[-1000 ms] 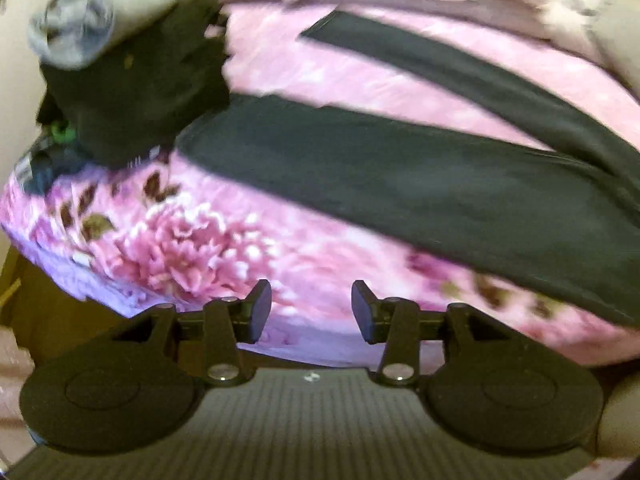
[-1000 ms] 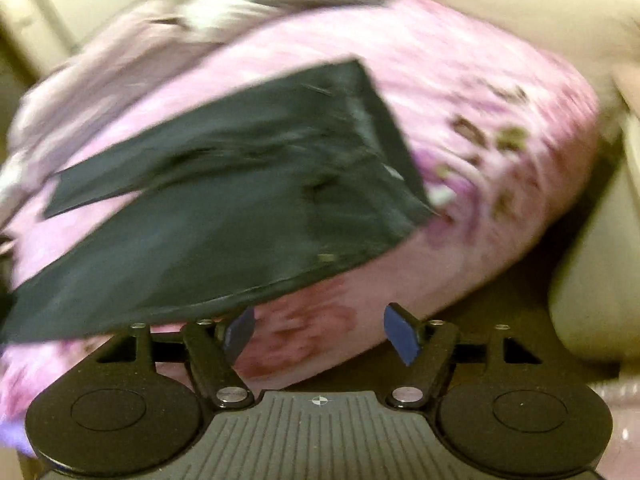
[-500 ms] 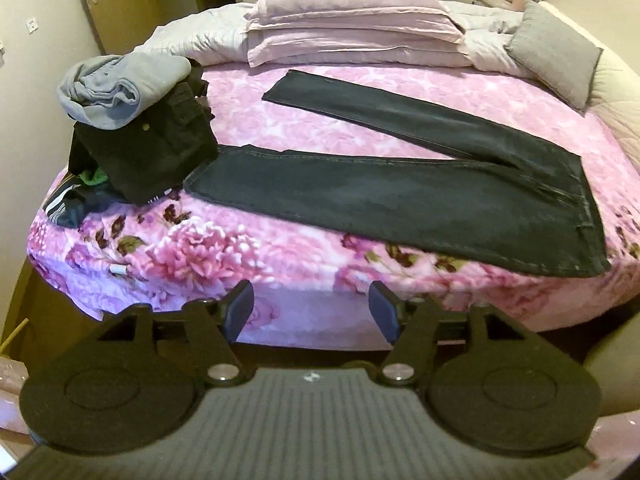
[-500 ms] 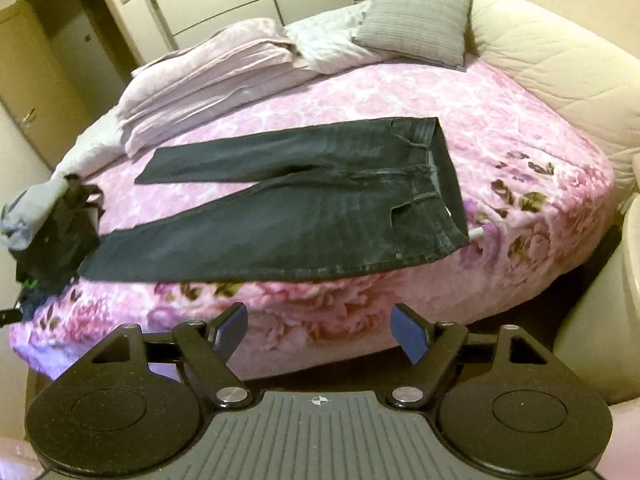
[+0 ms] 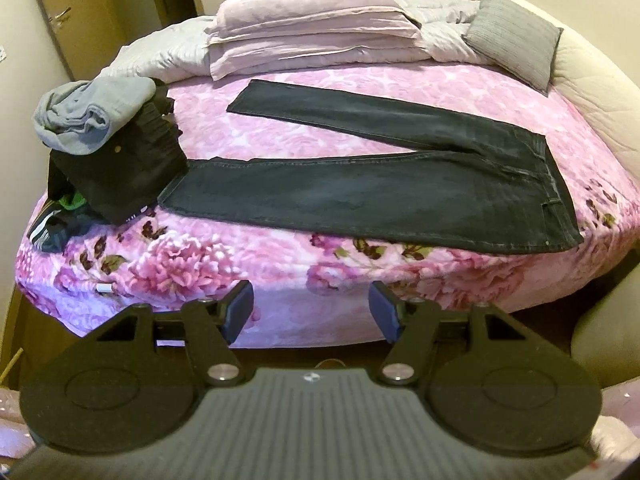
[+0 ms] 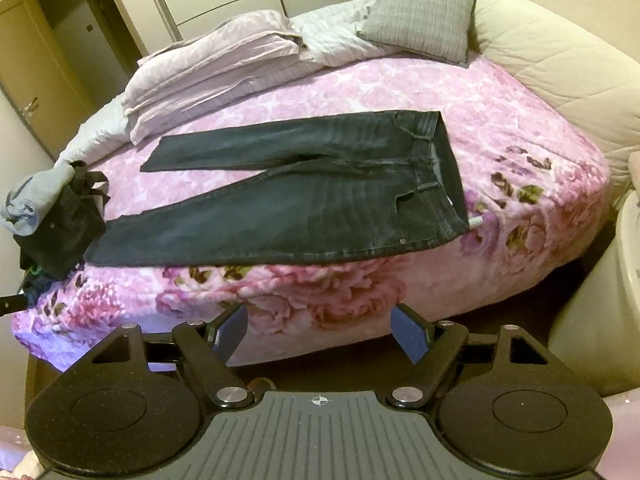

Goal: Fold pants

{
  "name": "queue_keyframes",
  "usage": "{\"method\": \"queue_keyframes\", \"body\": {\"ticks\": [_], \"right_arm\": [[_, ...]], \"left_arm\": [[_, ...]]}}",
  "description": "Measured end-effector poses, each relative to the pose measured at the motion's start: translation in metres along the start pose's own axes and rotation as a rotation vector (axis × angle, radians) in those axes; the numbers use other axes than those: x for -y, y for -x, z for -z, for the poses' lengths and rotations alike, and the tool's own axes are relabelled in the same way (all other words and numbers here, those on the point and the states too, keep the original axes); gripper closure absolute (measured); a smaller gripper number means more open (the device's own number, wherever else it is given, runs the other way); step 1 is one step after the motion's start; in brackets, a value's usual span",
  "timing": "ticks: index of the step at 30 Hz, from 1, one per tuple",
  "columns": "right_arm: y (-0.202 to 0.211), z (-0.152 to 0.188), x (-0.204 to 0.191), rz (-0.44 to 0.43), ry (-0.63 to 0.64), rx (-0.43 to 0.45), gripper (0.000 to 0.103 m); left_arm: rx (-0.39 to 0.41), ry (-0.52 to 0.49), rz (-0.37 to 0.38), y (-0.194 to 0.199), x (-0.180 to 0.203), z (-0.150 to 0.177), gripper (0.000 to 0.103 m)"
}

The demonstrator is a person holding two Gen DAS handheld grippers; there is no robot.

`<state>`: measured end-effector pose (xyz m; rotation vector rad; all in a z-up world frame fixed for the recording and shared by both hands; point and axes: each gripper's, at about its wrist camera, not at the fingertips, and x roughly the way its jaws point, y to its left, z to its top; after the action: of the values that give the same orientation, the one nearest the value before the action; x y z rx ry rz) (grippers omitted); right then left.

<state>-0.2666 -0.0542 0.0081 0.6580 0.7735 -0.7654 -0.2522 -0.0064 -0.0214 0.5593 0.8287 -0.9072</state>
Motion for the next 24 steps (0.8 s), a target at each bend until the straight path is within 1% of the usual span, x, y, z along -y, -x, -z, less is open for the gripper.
{"method": "queue_keyframes", "body": {"ticks": [15, 24], "right_arm": [[-0.003, 0.008, -0.003, -0.012, 0.006, -0.025, 0.027], [0.0, 0.012, 0.006, -0.015, -0.012, -0.026, 0.027]], "left_arm": [[-0.014, -0.009, 0.003, -0.001, 0.01, 0.006, 0.043], [-0.017, -0.022, 0.002, -0.002, 0.023, 0.006, 0.043]]}}
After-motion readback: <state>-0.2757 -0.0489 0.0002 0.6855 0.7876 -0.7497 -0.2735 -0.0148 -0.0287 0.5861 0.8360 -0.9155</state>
